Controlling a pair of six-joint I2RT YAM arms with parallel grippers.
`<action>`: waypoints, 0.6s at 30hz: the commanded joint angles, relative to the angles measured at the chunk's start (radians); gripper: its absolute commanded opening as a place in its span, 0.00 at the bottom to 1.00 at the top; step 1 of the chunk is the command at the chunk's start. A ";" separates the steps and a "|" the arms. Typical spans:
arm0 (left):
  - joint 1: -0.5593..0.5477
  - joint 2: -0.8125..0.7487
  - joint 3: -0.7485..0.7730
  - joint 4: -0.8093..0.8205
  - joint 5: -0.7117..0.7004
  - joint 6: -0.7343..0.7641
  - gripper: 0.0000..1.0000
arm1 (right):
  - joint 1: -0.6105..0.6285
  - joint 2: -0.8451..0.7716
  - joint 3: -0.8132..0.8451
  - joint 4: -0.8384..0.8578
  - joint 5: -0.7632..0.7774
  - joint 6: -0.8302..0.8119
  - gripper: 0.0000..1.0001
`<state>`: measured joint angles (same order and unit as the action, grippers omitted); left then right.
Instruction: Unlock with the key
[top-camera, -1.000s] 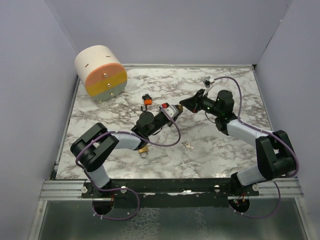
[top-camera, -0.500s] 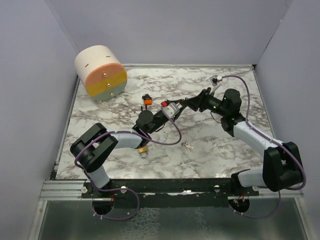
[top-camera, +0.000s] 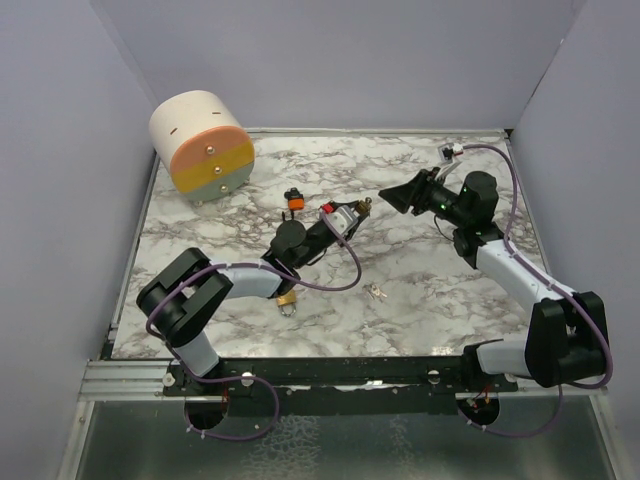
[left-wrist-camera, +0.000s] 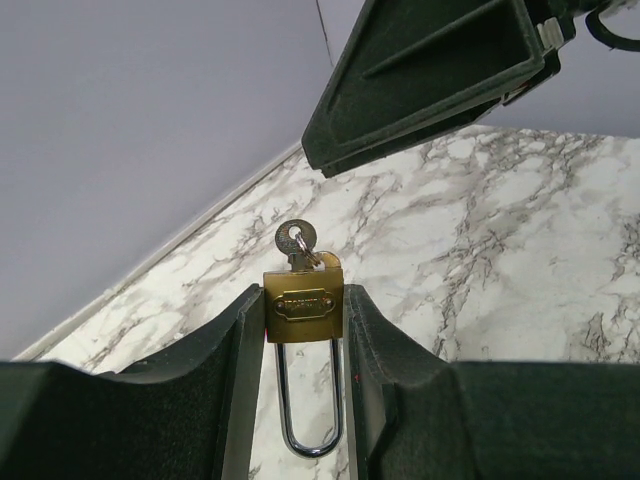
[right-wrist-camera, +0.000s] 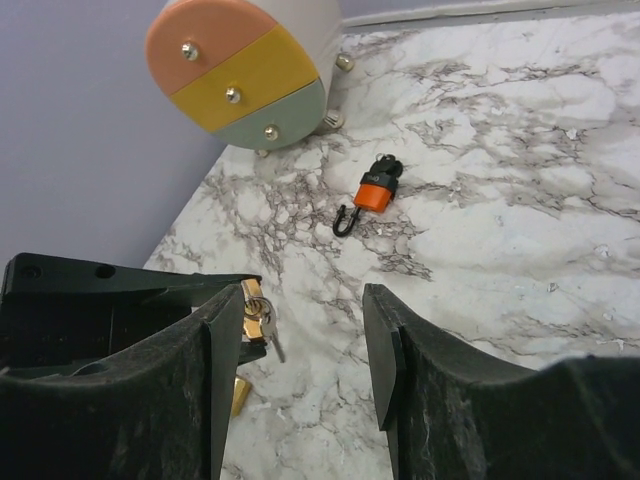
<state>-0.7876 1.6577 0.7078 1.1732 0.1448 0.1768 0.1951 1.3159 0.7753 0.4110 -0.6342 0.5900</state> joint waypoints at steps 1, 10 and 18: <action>-0.006 -0.051 0.000 -0.046 0.000 0.030 0.00 | 0.000 -0.023 0.009 0.019 -0.043 -0.017 0.51; -0.011 -0.056 0.037 -0.128 0.043 -0.008 0.00 | 0.000 0.005 -0.033 0.097 -0.134 -0.012 0.42; -0.026 -0.046 0.060 -0.145 0.048 -0.014 0.00 | 0.000 0.041 -0.044 0.130 -0.169 -0.002 0.37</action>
<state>-0.8021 1.6371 0.7238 1.0103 0.1665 0.1738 0.1955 1.3327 0.7433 0.4904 -0.7544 0.5831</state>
